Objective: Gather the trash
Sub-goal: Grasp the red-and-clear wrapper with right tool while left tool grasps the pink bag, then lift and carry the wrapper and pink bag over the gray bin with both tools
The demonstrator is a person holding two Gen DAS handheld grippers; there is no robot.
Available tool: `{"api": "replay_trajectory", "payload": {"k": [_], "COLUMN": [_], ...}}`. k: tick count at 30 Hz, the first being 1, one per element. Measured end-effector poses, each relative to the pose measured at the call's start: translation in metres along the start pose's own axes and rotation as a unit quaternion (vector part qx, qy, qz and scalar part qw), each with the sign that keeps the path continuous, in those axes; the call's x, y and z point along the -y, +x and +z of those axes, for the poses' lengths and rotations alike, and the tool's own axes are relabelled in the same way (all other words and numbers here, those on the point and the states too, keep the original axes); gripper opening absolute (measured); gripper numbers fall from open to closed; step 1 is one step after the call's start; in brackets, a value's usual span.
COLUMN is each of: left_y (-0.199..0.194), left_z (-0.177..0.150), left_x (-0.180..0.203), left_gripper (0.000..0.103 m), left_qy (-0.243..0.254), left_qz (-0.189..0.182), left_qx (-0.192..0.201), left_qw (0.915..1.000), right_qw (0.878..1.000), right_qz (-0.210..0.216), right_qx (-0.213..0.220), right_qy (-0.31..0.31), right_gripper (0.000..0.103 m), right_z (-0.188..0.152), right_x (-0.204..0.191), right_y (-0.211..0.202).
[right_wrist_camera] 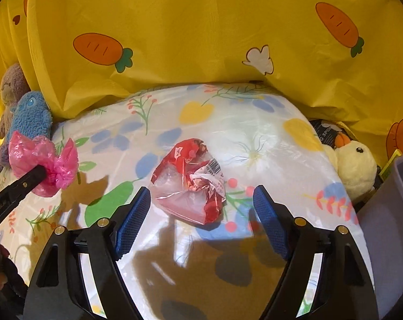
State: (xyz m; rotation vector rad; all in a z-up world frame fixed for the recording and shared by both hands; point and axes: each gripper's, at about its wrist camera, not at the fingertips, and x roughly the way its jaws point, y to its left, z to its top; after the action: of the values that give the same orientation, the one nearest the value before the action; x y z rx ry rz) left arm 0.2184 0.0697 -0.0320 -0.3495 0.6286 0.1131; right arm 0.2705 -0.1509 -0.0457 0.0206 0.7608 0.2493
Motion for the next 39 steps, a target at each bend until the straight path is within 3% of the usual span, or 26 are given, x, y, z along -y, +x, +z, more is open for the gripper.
{"api": "replay_trajectory", "payload": {"k": [4, 9, 12, 27, 33, 39], "left_y": [0.002, 0.006, 0.008, 0.013, 0.015, 0.015], "left_z": [-0.002, -0.006, -0.008, -0.014, -0.013, -0.013], "left_x": [0.000, 0.003, 0.004, 0.008, 0.008, 0.011], "left_gripper": [0.021, 0.021, 0.021, 0.021, 0.021, 0.021], "left_qy": [0.001, 0.007, 0.009, 0.017, 0.017, 0.022], "left_qz": [-0.004, -0.011, -0.013, -0.018, -0.017, -0.019], "left_qx": [-0.003, -0.011, -0.015, -0.026, -0.030, -0.031], "left_qw": [1.0000, 0.9999, 0.9998, 0.9993, 0.9992, 0.9991], "right_qw": [1.000, 0.999, 0.999, 0.998, 0.999, 0.999], "right_qz": [0.004, 0.017, 0.017, 0.038, 0.040, 0.032], "right_qx": [-0.018, -0.034, -0.030, -0.041, -0.026, 0.004], "right_qy": [0.001, 0.007, 0.003, 0.019, 0.009, -0.006], "right_gripper": [0.068, 0.049, 0.044, 0.053, 0.037, 0.035], "right_z": [0.000, 0.000, 0.001, 0.000, 0.000, -0.006], "right_x": [-0.002, -0.003, -0.005, -0.003, -0.005, -0.004], "right_y": [0.017, 0.029, 0.030, 0.044, 0.034, 0.002]}}
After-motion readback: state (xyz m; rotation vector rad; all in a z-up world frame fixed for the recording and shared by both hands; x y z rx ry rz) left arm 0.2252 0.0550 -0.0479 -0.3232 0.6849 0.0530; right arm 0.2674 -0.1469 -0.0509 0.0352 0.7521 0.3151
